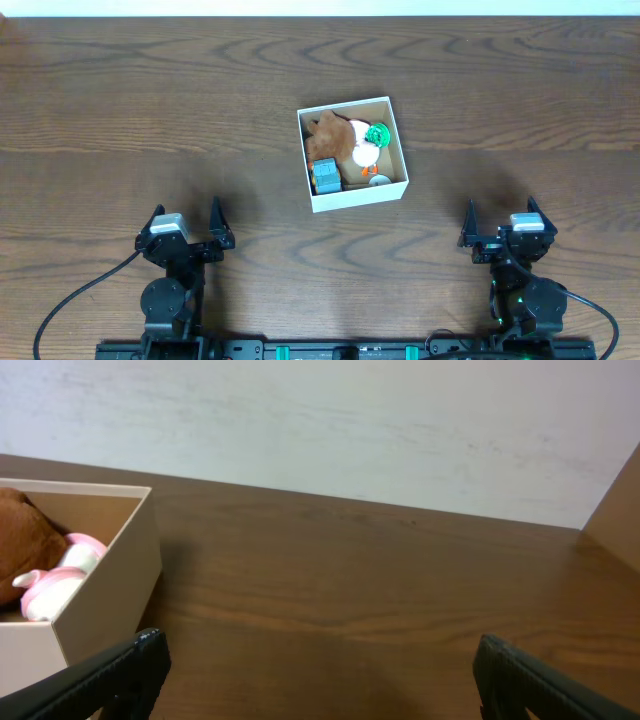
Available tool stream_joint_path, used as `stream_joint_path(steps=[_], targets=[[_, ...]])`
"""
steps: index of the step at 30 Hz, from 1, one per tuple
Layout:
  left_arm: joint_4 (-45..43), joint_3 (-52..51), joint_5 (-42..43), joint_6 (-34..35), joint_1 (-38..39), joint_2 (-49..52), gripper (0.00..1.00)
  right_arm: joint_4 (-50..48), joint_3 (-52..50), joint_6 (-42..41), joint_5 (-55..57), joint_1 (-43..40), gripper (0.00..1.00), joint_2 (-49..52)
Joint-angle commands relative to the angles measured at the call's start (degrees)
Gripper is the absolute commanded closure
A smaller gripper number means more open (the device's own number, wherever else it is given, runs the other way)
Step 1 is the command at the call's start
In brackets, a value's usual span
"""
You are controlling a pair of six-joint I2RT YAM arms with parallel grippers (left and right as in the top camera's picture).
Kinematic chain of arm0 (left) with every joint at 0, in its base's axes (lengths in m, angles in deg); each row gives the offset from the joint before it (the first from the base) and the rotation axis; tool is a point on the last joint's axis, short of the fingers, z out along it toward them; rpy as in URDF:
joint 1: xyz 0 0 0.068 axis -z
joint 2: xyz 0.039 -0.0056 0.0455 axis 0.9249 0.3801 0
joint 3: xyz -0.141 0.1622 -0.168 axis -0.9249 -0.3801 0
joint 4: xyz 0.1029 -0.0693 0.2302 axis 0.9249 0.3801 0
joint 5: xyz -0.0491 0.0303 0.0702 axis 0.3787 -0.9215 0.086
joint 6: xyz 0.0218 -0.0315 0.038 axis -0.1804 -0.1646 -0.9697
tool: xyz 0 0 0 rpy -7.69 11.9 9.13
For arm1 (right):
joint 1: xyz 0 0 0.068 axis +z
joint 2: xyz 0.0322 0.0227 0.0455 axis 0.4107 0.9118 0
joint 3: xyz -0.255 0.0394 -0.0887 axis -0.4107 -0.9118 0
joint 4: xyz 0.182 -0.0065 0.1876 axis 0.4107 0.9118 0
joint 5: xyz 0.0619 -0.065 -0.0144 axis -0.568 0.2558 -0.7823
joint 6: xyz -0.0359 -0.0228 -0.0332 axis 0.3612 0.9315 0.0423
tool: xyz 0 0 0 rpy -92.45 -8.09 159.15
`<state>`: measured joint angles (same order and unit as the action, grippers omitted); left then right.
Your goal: Pack container
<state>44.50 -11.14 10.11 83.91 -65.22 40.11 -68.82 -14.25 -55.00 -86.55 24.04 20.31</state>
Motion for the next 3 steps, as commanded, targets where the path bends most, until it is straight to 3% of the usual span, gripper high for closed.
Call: stream_joint_path(steps=[1,3], targets=[[2.14,-1.16,-0.31,-0.96,-0.28,-0.24,0.02,0.24,-0.09,0.59,0.2,-0.48,0.01,-0.33],[2.14,-1.16,-0.31,-0.96,-0.28,-0.24,0.02,0.24,-0.09,0.59,0.2,-0.48,0.01,-0.33]])
